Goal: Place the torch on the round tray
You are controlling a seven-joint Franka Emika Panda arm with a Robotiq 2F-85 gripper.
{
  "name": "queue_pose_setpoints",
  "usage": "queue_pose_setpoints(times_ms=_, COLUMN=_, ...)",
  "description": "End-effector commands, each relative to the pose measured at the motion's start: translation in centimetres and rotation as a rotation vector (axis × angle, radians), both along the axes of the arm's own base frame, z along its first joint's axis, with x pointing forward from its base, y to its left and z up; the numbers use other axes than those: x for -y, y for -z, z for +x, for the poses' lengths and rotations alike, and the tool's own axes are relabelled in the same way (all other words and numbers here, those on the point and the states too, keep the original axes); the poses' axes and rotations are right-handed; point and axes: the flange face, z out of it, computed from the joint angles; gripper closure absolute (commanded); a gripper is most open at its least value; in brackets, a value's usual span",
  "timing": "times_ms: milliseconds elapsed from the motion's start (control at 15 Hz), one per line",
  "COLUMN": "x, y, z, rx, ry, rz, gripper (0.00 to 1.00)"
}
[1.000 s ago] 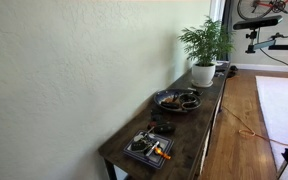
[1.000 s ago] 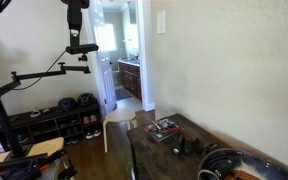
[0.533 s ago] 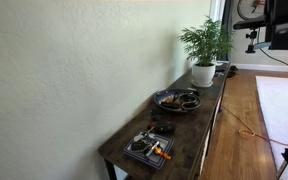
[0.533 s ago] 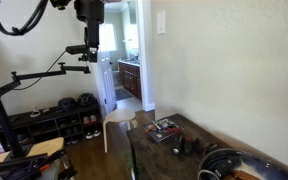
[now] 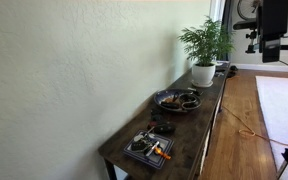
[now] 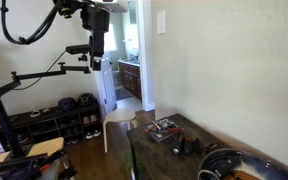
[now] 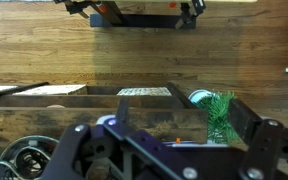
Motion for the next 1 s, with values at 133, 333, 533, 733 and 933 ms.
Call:
queue_pose_setpoints(times_ms=133, x=0.0, y=0.0, z=0.0, rx=-0.001, ry=0.0, rz=0.0, gripper=0.0)
queue_pose_setpoints(times_ms=333, x=0.5, y=1.7, z=0.6, rx=0.008, ry=0.0, rz=-0.013, gripper=0.0)
queue_pose_setpoints(times_ms=533, x=1.0, y=3.1, z=1.5, rx=0.032, ry=-0.013, rz=-0.036, gripper=0.0)
queue_pose_setpoints(times_ms=733, x=1.7, y=5.1, z=2.9, rx=0.087, ry=-0.017, rz=-0.057, gripper=0.0)
queue_pose_setpoints(times_ms=933, x=2.8, y=7.8, z=4.5, rx=0.129, ry=-0.019, rz=-0.079, gripper=0.0)
